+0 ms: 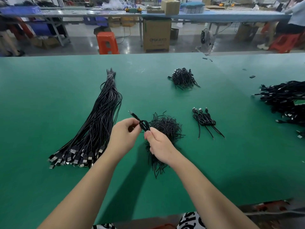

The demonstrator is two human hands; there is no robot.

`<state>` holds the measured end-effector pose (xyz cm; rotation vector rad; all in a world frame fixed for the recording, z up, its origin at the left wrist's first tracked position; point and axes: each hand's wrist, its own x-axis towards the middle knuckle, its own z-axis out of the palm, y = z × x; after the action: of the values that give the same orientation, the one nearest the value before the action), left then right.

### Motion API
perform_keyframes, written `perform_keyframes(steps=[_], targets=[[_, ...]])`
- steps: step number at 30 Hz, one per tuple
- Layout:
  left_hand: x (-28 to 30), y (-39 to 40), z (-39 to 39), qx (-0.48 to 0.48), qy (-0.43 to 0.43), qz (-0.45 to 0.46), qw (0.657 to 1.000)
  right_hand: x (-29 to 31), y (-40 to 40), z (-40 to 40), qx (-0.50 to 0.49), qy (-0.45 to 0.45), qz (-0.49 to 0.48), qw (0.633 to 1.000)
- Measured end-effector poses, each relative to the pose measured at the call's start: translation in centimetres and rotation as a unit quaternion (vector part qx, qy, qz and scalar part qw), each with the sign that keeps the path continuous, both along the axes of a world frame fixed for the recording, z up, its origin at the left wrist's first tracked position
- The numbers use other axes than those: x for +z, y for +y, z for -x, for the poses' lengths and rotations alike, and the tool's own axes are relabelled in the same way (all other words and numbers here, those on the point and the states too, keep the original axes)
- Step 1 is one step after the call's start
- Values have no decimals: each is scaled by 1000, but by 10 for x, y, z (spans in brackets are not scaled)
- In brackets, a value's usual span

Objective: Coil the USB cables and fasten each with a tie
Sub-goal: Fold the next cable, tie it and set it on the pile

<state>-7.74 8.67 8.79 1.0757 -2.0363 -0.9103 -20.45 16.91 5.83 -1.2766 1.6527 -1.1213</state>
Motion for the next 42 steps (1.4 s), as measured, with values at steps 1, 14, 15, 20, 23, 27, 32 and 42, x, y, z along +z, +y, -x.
perform_keyframes(steps=[1, 14, 15, 20, 23, 27, 32, 42], targets=[[-2, 2, 1, -6, 2, -8, 1000, 0, 0, 2, -9, 3, 0, 1000], [-4, 12, 4, -40, -59, 52, 996, 4, 1, 1, -75, 4, 44, 996], [-3, 13, 4, -38, -74, 71, 994, 4, 0, 1, -87, -2, 39, 995], [2, 21, -2, -28, -169, 323, 931, 2, -3, 7, -108, -62, -8, 992], [5, 14, -5, -90, -148, 477, 862, 5, -2, 10, -56, -114, -48, 991], [11, 8, -7, -131, -110, 452, 875, 15, 1, 12, 16, -162, -82, 983], [17, 13, -8, -102, -62, 255, 960, 17, 5, 8, 27, -156, -74, 985], [29, 9, -5, -84, -139, 36, 986, 18, 11, 4, 85, 374, 8, 923]])
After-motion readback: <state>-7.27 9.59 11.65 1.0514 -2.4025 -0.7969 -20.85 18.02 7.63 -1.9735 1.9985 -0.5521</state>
